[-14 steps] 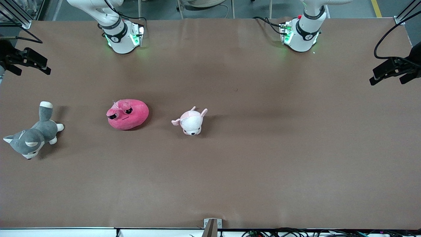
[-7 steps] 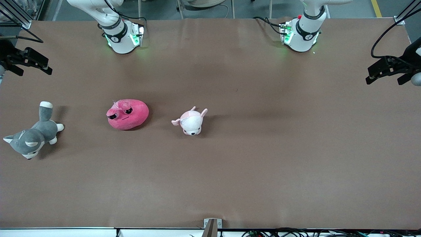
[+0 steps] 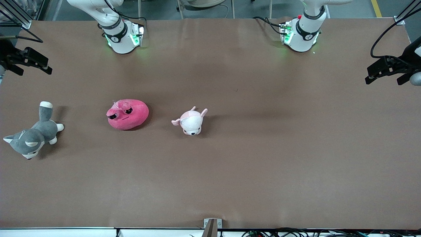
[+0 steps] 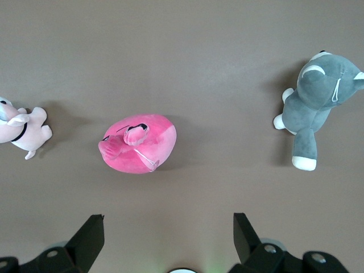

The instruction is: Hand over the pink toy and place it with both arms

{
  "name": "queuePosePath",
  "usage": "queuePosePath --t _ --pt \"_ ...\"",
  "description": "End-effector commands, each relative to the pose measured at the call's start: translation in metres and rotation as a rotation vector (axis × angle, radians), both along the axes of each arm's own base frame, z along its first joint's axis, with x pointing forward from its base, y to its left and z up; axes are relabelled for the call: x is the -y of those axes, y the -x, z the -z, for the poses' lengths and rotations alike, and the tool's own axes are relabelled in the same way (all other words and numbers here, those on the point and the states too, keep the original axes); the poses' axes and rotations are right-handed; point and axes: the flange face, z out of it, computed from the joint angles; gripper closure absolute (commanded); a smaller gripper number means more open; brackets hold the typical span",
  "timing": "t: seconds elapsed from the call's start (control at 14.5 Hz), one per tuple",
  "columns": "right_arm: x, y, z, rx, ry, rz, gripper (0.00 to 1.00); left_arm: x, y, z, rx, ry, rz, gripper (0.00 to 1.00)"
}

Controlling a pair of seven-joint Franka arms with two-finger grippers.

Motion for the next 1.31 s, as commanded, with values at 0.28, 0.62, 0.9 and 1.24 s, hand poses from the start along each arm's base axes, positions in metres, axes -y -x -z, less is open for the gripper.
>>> queuePosePath --t 0.28,0.62,0.9,1.24 --pt "0.0015 0.0074 -0.0029 -0.007 -0.003 -0.002 0.0 -0.0036 0.0018 -0.0051 0.002 -0.02 0.013 0.0" --pt "0.0034 0.0073 -0.0036 -0.005 0.014 -0.003 0.0 -0.0036 0.0018 -0.0051 0.002 -0.02 0.013 0.0" --pt "0.0026 0.0073 -0.0036 -0.005 0.02 -0.007 0.0 -0.0044 0.0017 -0.0051 0.002 -0.02 0.012 0.0" --pt "0.0026 0.0073 -0.0036 -0.005 0.02 -0.007 0.0 -0.0044 0.0012 -0.0043 0.001 -0.02 0.012 0.0"
